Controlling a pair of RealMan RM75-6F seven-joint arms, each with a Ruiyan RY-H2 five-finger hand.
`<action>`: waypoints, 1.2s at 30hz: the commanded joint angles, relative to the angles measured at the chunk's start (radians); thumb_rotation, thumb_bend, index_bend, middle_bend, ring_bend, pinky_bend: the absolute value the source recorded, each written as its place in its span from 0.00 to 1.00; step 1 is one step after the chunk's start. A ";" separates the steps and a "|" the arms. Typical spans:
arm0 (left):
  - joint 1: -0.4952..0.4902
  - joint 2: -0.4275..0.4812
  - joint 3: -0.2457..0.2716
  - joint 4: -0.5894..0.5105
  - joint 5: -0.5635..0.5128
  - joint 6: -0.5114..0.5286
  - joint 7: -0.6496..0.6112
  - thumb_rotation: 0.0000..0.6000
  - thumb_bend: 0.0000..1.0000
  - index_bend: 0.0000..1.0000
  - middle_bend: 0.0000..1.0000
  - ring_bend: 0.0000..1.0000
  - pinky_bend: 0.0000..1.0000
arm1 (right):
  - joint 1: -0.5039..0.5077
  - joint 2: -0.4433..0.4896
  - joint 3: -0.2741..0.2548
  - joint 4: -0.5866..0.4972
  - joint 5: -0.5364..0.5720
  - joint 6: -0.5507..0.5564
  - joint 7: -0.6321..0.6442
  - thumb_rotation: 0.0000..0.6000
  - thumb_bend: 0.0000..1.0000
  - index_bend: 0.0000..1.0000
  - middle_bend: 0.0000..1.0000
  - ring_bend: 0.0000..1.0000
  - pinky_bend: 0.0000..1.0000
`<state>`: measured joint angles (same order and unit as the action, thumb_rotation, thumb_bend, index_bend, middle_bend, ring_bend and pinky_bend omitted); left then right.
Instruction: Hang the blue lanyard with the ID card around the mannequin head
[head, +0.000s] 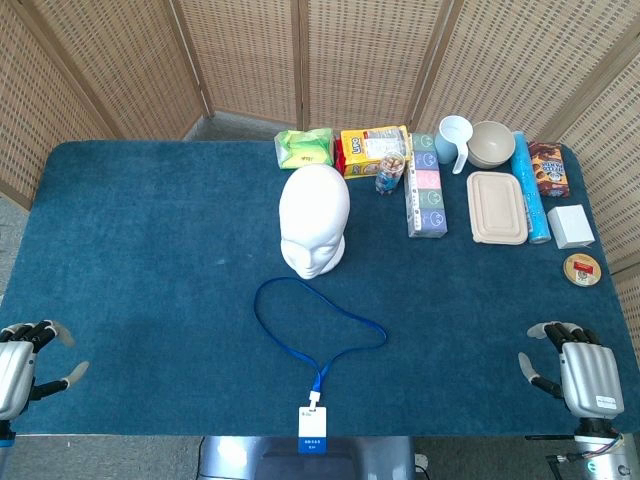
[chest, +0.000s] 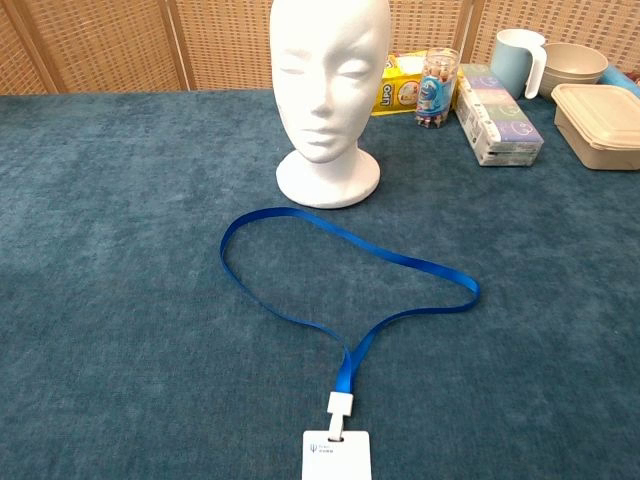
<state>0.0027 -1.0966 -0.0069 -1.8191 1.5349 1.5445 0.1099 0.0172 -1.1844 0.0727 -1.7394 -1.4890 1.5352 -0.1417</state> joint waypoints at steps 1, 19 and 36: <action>-0.004 -0.003 -0.001 -0.001 -0.004 -0.007 0.005 0.88 0.20 0.52 0.45 0.40 0.29 | 0.002 -0.002 0.001 0.001 0.004 -0.003 -0.001 0.81 0.38 0.42 0.45 0.37 0.32; -0.024 0.000 -0.012 -0.007 -0.013 -0.026 0.010 0.88 0.20 0.52 0.45 0.40 0.29 | 0.031 -0.002 0.021 -0.026 0.003 -0.024 -0.021 0.81 0.38 0.42 0.45 0.37 0.36; -0.127 -0.004 -0.076 -0.008 -0.080 -0.138 0.050 0.88 0.20 0.52 0.45 0.40 0.29 | 0.257 -0.195 0.137 -0.073 0.160 -0.216 -0.363 0.82 0.37 0.42 0.79 0.94 0.97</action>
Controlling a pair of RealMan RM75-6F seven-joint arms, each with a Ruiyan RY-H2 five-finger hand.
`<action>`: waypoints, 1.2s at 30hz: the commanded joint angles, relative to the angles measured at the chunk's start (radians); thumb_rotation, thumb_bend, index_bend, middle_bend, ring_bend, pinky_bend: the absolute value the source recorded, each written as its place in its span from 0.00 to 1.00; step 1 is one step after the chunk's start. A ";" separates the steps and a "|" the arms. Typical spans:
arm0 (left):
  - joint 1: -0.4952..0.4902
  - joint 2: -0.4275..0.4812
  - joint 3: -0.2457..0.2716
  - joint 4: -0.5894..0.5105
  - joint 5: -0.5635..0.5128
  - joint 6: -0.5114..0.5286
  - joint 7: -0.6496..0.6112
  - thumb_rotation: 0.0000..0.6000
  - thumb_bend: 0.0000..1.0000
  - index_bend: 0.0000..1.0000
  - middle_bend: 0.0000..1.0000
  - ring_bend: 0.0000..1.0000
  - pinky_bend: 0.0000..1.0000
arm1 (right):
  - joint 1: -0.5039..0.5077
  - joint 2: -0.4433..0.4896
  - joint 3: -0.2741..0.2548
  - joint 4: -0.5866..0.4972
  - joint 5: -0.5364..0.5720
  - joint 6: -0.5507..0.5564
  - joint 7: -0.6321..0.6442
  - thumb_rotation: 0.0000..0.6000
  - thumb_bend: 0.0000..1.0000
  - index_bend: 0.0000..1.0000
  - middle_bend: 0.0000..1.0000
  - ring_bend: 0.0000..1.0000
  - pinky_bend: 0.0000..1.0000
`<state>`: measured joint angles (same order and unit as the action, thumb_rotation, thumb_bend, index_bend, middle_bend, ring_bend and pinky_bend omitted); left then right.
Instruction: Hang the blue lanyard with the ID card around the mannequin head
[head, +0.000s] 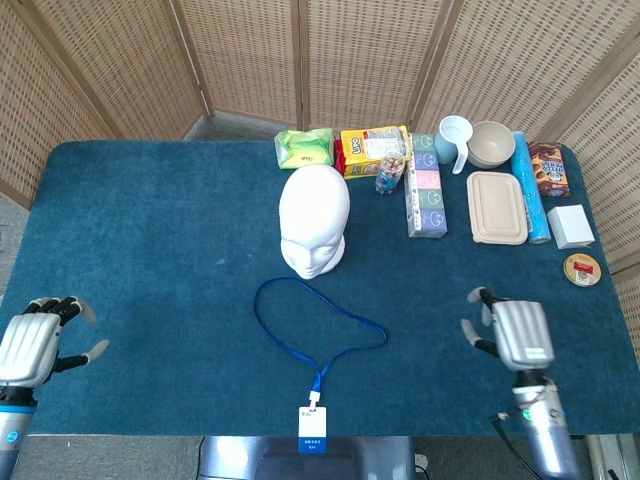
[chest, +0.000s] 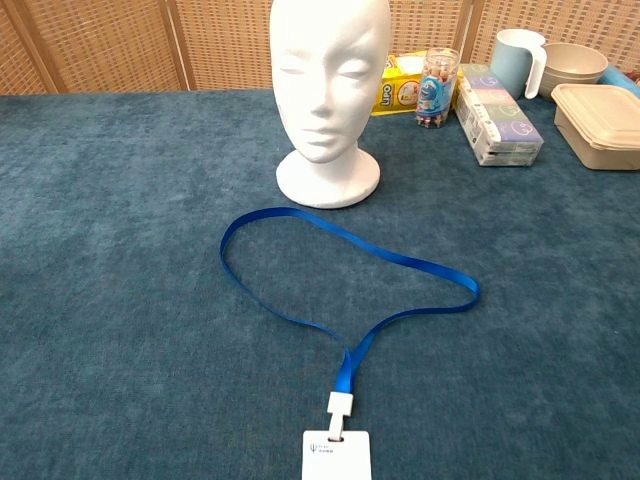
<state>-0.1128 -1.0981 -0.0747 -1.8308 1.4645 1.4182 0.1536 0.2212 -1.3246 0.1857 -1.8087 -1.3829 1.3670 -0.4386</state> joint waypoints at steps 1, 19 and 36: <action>-0.018 -0.004 -0.012 0.005 -0.012 -0.016 0.009 0.88 0.20 0.52 0.45 0.40 0.29 | 0.066 -0.066 0.025 -0.003 0.066 -0.064 -0.078 0.81 0.37 0.42 0.82 0.97 0.99; -0.093 -0.003 -0.046 0.012 -0.043 -0.071 0.028 0.88 0.20 0.52 0.45 0.40 0.29 | 0.226 -0.249 0.022 0.078 0.220 -0.208 -0.175 0.81 0.35 0.45 0.99 1.00 1.00; -0.105 -0.004 -0.026 0.032 -0.076 -0.096 0.012 0.89 0.20 0.52 0.45 0.40 0.29 | 0.315 -0.398 0.010 0.211 0.365 -0.224 -0.296 0.81 0.35 0.45 0.99 1.00 1.00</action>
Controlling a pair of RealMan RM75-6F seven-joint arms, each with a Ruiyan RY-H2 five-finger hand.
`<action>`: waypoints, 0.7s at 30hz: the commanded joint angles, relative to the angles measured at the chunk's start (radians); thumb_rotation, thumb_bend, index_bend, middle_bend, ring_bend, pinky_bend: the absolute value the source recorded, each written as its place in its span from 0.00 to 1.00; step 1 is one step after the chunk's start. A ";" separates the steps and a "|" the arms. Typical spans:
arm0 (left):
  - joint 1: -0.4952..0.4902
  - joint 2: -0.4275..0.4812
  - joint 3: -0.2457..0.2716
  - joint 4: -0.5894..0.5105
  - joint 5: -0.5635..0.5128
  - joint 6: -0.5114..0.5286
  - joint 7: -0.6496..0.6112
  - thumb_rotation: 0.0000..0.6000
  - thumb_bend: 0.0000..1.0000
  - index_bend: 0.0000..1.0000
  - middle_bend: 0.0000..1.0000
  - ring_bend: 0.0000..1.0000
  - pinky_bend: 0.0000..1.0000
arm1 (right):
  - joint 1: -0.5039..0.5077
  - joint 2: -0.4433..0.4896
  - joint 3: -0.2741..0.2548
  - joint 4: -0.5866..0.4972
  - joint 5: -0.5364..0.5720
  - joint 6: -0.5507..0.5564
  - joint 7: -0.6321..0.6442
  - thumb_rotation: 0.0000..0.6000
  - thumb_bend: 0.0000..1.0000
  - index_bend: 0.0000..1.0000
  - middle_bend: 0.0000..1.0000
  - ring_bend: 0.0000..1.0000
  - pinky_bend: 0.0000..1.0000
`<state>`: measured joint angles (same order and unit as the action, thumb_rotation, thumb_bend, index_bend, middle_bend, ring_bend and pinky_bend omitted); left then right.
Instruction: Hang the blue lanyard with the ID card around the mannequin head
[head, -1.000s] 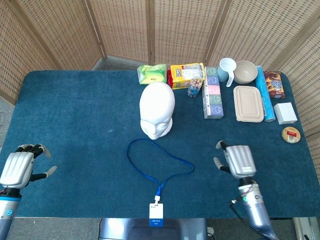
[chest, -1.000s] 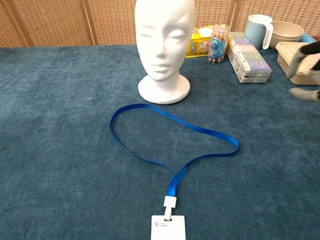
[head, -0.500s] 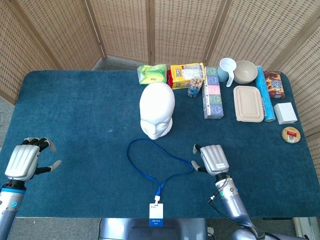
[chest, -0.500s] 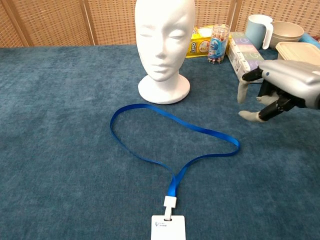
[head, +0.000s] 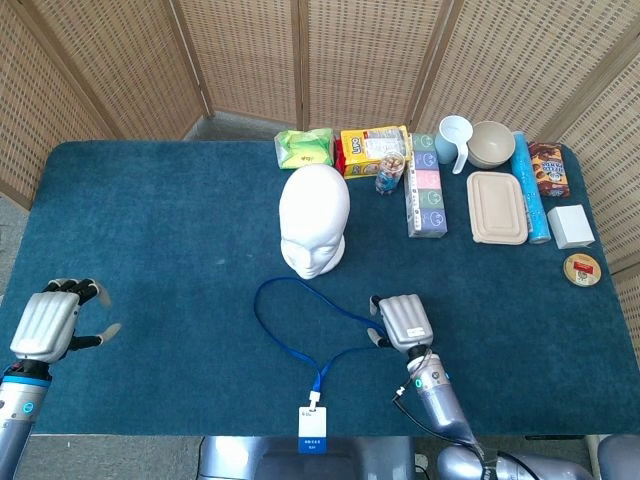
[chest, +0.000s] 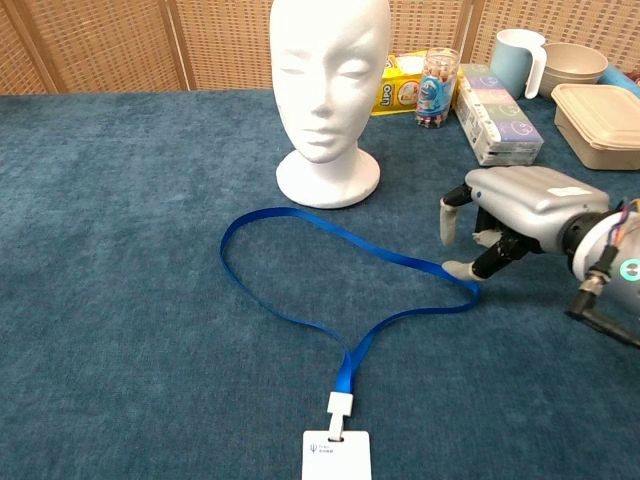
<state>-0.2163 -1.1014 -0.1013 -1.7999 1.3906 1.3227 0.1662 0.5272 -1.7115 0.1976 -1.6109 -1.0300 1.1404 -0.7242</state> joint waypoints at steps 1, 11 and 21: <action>-0.002 -0.002 0.002 0.003 -0.004 -0.003 0.000 0.88 0.20 0.52 0.45 0.40 0.29 | 0.012 -0.014 -0.002 0.017 0.018 0.000 -0.010 0.81 0.35 0.45 0.99 1.00 1.00; -0.005 -0.006 0.009 0.006 -0.014 -0.003 0.002 0.88 0.20 0.52 0.45 0.40 0.29 | 0.031 -0.032 -0.010 0.070 0.056 0.001 -0.009 0.81 0.35 0.45 0.99 1.00 1.00; -0.005 -0.008 0.015 0.008 -0.013 -0.001 -0.009 0.88 0.20 0.52 0.45 0.40 0.29 | 0.039 -0.043 -0.024 0.101 0.075 0.012 -0.020 0.81 0.35 0.45 0.99 1.00 1.00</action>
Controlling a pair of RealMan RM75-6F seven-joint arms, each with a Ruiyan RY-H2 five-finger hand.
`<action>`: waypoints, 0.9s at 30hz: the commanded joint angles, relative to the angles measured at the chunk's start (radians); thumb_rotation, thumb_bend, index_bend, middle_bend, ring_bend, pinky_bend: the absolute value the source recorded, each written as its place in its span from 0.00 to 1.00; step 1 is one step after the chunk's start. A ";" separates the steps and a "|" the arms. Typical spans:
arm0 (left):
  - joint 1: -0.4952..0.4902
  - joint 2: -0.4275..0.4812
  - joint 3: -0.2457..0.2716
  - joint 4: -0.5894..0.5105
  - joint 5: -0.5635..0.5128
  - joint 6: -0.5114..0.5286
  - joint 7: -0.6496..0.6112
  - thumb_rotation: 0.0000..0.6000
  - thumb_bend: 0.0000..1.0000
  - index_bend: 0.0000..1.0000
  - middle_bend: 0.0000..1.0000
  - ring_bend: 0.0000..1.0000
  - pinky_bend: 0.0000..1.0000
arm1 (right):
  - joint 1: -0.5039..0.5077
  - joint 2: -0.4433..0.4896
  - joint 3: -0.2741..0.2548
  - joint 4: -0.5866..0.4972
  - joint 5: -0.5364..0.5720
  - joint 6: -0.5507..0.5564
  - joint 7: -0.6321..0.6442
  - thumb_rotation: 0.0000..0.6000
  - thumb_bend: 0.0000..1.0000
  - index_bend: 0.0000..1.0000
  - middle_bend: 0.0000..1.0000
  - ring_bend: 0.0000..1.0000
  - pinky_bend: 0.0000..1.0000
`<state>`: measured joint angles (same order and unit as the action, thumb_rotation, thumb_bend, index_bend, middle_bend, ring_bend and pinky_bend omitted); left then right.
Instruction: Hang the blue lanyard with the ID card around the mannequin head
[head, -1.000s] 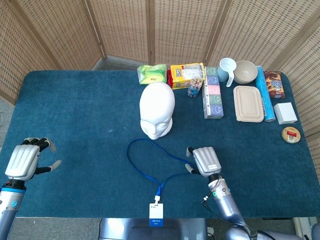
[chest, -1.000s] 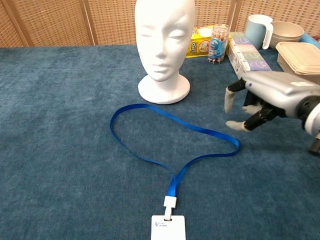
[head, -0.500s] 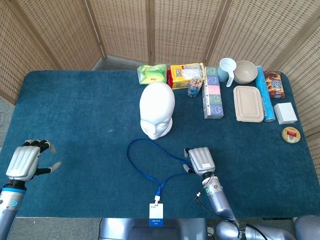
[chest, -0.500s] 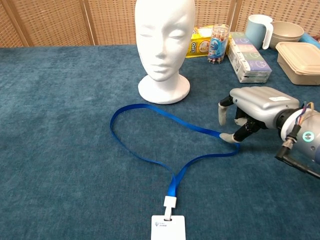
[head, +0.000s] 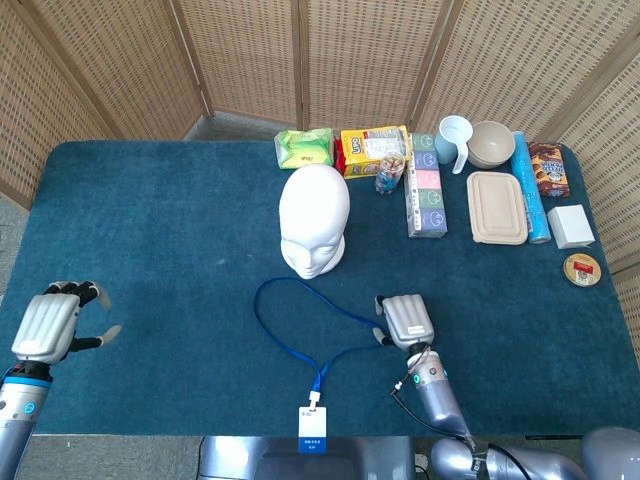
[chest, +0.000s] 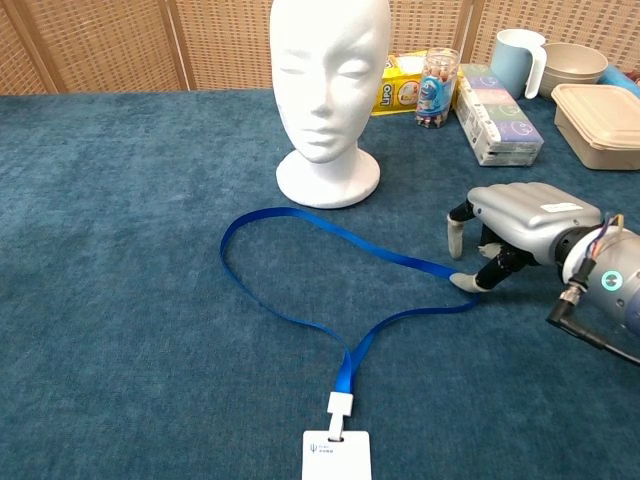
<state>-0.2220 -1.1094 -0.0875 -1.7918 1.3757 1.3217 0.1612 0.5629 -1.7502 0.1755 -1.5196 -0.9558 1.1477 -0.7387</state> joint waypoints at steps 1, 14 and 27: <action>0.000 0.001 0.002 0.001 0.002 0.001 -0.006 0.87 0.20 0.52 0.45 0.40 0.29 | 0.004 -0.006 -0.002 0.013 0.002 0.007 -0.008 0.81 0.35 0.45 0.99 1.00 1.00; 0.005 0.000 0.009 0.013 0.005 0.012 -0.024 0.88 0.20 0.52 0.45 0.40 0.29 | 0.013 -0.025 -0.013 0.043 0.010 0.024 -0.024 0.81 0.41 0.49 0.99 1.00 1.00; 0.005 -0.004 0.012 0.024 0.004 0.014 -0.033 0.88 0.20 0.52 0.45 0.40 0.29 | 0.027 -0.041 -0.014 0.059 0.016 0.026 -0.038 0.90 0.46 0.56 0.99 1.00 1.00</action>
<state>-0.2166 -1.1139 -0.0756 -1.7678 1.3796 1.3352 0.1280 0.5901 -1.7916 0.1619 -1.4610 -0.9396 1.1742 -0.7769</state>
